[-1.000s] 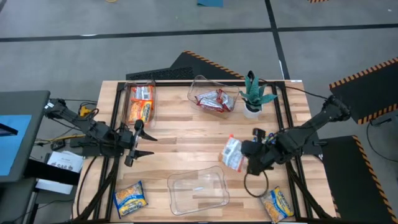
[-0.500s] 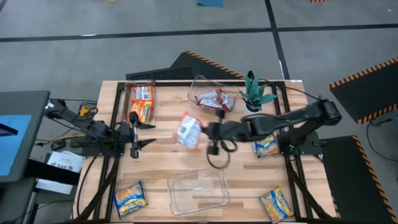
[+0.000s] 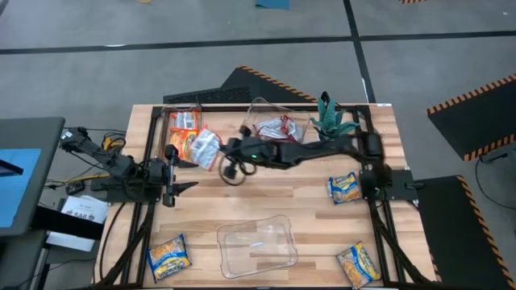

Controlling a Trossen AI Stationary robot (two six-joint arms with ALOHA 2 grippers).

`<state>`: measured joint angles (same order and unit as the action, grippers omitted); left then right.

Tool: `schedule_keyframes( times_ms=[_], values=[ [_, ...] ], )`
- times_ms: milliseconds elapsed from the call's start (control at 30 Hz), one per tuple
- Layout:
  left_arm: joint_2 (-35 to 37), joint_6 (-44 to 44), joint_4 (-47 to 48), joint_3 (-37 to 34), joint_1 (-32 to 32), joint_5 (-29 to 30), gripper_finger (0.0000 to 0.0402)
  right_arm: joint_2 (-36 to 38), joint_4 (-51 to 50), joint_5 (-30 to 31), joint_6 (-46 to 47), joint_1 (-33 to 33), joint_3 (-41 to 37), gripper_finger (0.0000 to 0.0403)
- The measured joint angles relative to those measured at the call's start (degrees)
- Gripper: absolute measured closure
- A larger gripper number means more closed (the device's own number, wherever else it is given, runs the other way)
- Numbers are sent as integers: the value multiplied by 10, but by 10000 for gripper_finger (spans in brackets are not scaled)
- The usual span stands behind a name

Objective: Sort Maruchan noodles
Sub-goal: Put the orange noodle pack into the top top left transparent bin

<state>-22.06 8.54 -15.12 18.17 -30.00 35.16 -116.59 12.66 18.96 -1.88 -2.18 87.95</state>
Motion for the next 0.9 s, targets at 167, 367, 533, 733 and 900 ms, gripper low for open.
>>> schedule_keyframes(
  times_ms=[167, 367, 533, 733, 900],
  values=[
    [0, -1, -10, 0, 0, -2, 162, -91, 4, 1, 18, -23, 125, 385],
    [0, -1, -9, 0, 0, -3, 162, -183, -1, -10, 38, -40, 247, 385],
    [0, -3, -9, 0, 0, -3, 162, -242, 0, -12, 64, -45, 313, 385],
    [0, -6, -9, 0, 0, -2, 162, -294, -3, -13, 76, -50, 354, 369],
    [0, -6, -9, 0, 0, -2, 162, -308, 4, -12, 76, -51, 363, 317]
  ],
)
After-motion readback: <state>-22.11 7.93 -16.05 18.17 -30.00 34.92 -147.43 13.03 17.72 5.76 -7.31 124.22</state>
